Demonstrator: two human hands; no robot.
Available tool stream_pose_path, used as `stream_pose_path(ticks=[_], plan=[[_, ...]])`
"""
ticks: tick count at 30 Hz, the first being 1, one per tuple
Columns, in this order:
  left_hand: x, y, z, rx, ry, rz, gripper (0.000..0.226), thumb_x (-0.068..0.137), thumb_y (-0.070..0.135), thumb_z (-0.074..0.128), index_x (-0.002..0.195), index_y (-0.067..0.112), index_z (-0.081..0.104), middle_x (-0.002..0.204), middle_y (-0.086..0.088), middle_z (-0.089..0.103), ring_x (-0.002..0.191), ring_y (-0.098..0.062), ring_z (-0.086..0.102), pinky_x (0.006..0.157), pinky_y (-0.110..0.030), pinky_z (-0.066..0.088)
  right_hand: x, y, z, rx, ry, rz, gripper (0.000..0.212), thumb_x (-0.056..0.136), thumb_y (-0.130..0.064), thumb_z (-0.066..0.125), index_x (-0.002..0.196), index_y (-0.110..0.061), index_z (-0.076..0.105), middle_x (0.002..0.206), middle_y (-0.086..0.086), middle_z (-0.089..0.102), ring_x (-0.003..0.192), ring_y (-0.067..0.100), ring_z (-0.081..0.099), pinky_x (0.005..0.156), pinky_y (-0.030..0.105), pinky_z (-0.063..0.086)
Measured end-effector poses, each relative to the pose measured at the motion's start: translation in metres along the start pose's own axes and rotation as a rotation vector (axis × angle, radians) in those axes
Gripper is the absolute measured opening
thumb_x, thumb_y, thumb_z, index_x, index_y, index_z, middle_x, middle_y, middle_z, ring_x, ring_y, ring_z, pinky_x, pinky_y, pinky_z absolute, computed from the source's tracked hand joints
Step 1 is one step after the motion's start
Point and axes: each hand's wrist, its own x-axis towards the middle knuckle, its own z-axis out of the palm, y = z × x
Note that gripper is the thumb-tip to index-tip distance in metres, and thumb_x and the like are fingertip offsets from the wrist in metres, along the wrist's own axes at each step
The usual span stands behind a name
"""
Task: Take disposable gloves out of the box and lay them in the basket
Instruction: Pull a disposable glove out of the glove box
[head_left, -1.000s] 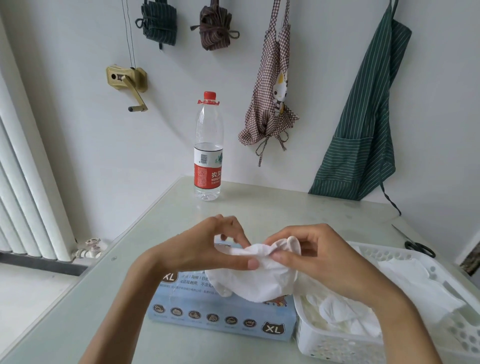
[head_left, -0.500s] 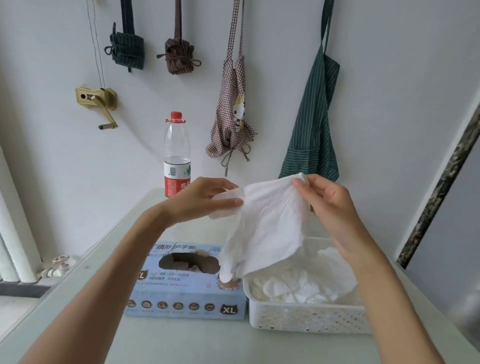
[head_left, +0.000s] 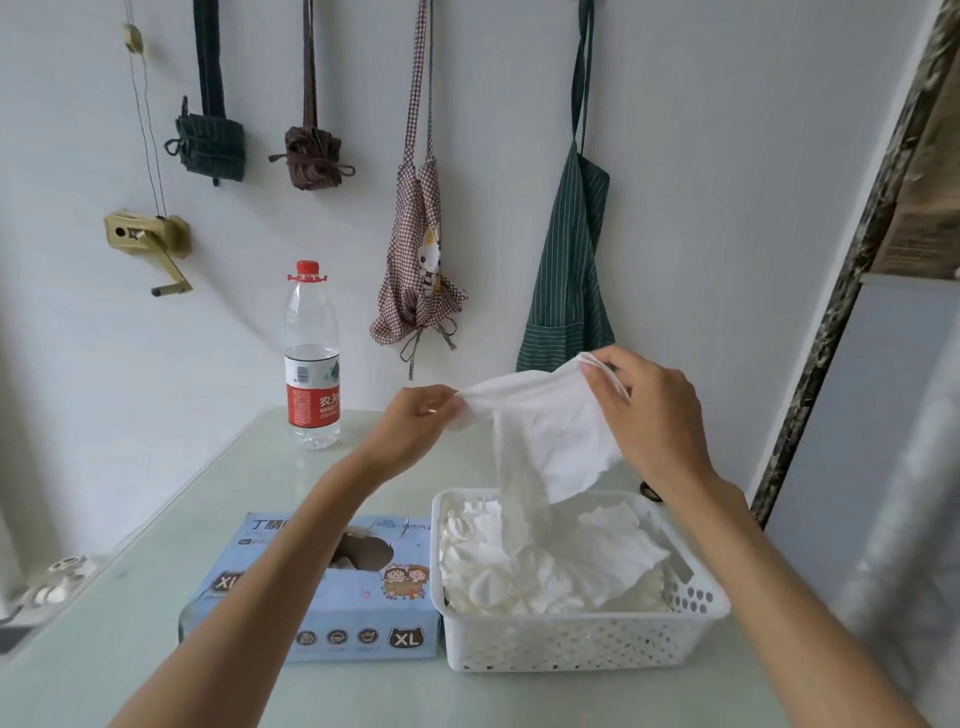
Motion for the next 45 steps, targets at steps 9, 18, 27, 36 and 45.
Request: stream_pose_path(ticks=[9,18,27,36,45], plan=[[0.013,0.008,-0.035,0.083,0.33,-0.071,0.022,0.093,0.023,0.051,0.092,0.012,0.07,0.088,-0.005,0.069,0.074,-0.019,0.057,0.071,-0.031,0.044,0.035,-0.039,0.006,0.242,-0.189,0.203,0.026,0.092,-0.036,0.058,0.087,-0.014,0.072,0.075,0.008,0.07,0.069,0.023,0.06,0.065,0.03,0.045],[0.02,-0.072,0.095,0.517,0.004,-0.201,0.026,0.098,0.035,0.039,0.109,0.027,0.061,0.102,-0.007,0.069,0.101,-0.031,0.059,0.078,-0.034,0.044,-0.053,0.087,0.048,-0.127,-0.493,0.557,0.032,0.092,-0.037,0.056,0.07,-0.013,0.063,0.069,0.007,0.062,0.079,0.031,0.061,0.058,0.028,0.039],[0.021,-0.074,0.106,0.553,0.137,0.054,0.026,0.093,0.039,0.054,0.117,0.03,0.056,0.107,0.014,0.064,0.096,-0.011,0.059,0.076,-0.028,0.045,-0.079,0.118,0.054,-0.361,-0.327,0.436,0.027,0.093,-0.04,0.057,0.111,-0.021,0.062,0.103,0.005,0.069,0.092,0.029,0.064,0.072,0.034,0.049],[-0.025,-0.058,0.084,0.744,-0.61,0.241,0.065,0.094,0.06,0.022,0.151,0.034,0.006,0.158,0.014,0.001,0.145,-0.004,-0.001,0.118,-0.031,0.002,-0.084,0.111,0.056,-0.278,-0.283,0.205,0.027,0.092,-0.017,0.06,0.119,-0.02,0.061,0.109,-0.002,0.059,0.107,0.019,0.053,0.078,0.027,0.043],[-0.024,-0.076,0.088,1.088,-0.709,0.182,0.125,0.046,0.091,-0.021,0.151,0.022,-0.013,0.158,0.007,-0.017,0.145,-0.012,-0.016,0.119,-0.043,-0.006,-0.101,0.116,0.063,-0.513,-1.098,0.16,0.063,0.099,-0.054,0.007,0.15,-0.027,-0.016,0.157,-0.008,-0.022,0.144,0.011,-0.023,0.117,0.038,-0.015]])
